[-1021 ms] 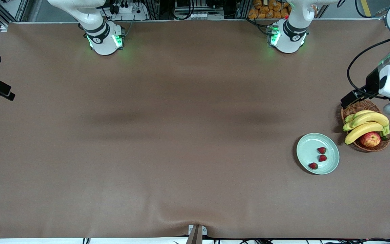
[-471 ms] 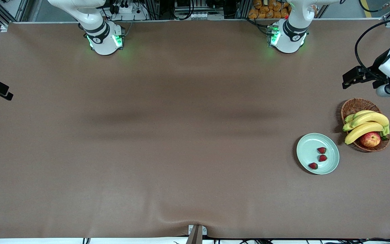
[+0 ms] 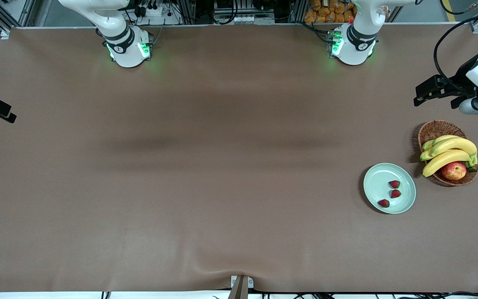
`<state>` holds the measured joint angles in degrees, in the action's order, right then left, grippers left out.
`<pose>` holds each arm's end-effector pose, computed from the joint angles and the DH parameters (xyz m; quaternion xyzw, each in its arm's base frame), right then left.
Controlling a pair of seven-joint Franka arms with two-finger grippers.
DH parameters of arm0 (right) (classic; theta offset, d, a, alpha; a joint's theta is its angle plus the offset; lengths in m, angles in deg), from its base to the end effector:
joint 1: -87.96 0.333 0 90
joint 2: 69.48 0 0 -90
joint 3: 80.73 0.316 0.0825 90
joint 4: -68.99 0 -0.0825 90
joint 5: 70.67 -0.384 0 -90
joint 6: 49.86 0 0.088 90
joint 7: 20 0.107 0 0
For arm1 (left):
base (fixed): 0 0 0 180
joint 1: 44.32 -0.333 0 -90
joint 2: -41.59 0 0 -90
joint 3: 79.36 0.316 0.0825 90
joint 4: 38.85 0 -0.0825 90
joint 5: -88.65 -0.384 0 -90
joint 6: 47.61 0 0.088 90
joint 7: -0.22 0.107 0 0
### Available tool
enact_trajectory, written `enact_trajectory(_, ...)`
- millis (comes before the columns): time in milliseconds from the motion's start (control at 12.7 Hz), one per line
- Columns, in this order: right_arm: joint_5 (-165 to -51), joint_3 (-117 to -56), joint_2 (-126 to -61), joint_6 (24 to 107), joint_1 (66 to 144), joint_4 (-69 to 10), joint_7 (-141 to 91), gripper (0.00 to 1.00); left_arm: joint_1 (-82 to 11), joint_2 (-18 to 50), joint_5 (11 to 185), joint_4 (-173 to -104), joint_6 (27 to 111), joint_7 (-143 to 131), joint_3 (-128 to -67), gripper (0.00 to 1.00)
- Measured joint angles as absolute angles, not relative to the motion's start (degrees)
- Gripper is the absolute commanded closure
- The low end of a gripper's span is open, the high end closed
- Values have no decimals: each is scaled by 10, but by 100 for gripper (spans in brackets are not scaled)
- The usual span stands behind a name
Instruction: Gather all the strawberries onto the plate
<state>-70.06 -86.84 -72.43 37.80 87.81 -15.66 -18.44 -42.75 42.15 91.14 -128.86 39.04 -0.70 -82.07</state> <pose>0.5636 -0.0613 0.6361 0.9976 -0.0683 0.0003 0.0081 0.5434 -0.0457 0.6249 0.9990 -0.0300 -0.0254 0.0204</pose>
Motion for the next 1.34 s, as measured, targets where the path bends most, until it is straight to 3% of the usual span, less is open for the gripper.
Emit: enact_trajectory(1335, -701, -869, -725, 375, 878, -157, -184, 0, -430, 421, 879, -1278, 388, -4, -845, 0)
